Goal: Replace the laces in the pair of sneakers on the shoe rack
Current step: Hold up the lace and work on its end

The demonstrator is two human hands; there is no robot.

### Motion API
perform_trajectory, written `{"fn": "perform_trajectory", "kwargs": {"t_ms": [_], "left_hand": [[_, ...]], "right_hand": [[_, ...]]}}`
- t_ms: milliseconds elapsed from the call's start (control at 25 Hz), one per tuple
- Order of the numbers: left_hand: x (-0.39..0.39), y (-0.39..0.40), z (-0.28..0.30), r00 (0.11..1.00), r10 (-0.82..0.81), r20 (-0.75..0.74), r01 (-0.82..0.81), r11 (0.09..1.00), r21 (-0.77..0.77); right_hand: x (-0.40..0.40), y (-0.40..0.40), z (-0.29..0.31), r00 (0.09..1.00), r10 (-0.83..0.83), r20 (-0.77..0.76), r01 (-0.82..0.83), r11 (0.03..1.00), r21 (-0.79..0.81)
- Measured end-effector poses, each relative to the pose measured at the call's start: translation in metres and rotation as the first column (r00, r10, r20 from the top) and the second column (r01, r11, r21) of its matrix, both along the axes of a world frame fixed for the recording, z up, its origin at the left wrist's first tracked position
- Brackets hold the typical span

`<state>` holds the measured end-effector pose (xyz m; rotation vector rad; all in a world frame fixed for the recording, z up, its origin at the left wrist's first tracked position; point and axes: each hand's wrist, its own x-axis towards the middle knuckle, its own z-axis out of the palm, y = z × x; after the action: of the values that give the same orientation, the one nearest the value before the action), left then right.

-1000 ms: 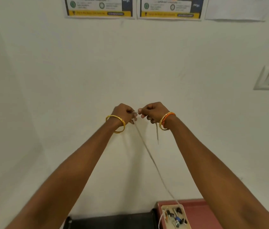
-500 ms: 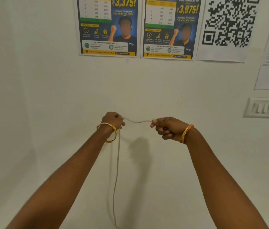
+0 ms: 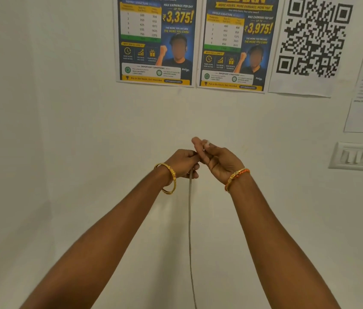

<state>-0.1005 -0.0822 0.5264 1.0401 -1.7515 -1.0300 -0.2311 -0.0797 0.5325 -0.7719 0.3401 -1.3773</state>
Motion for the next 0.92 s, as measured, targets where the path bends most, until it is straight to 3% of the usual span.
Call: {"fn": "perform_trajectory", "kwargs": {"t_ms": [160,240,320,400,440,480,680,840,920], "left_hand": [[0.002,0.001,0.002,0.973,0.034,0.23,-0.002,0.99,-0.138],[0.001,0.004,0.003,0.942,0.081,0.326,-0.005,0.974,-0.228],[0.001,0.006,0.005,0.919,0.152,0.365,-0.024,0.943,-0.331],[0.004,0.004,0.008,0.909,0.219,0.354,-0.058,0.909,-0.413],[0.005,0.002,0.01,0.907,0.248,0.339,-0.079,0.893,-0.443],[0.007,-0.001,0.011,0.907,0.273,0.321,-0.099,0.879,-0.466],[0.014,-0.019,0.007,0.947,0.278,0.162,-0.18,0.875,-0.45],[0.013,-0.029,-0.01,0.982,0.152,-0.11,-0.17,0.969,-0.178],[0.01,-0.028,-0.021,0.984,0.099,-0.149,-0.102,0.995,-0.013]], "right_hand": [[0.005,-0.007,-0.005,0.944,-0.329,0.01,0.329,0.944,-0.012],[0.007,-0.009,-0.011,0.873,-0.482,-0.076,0.476,0.876,-0.08],[0.006,-0.01,-0.022,0.723,-0.634,-0.274,0.578,0.773,-0.264],[0.006,-0.011,-0.035,0.511,-0.724,-0.463,0.541,0.69,-0.481],[0.005,-0.01,-0.04,0.463,-0.722,-0.515,0.488,0.692,-0.531],[0.005,-0.008,-0.044,0.475,-0.69,-0.546,0.433,0.723,-0.538],[-0.002,0.01,-0.042,0.749,-0.283,-0.599,0.101,0.942,-0.319],[-0.011,0.018,-0.033,0.934,-0.068,-0.349,-0.004,0.98,-0.201],[-0.009,0.017,-0.032,0.981,-0.039,-0.189,-0.001,0.979,-0.203]]}}
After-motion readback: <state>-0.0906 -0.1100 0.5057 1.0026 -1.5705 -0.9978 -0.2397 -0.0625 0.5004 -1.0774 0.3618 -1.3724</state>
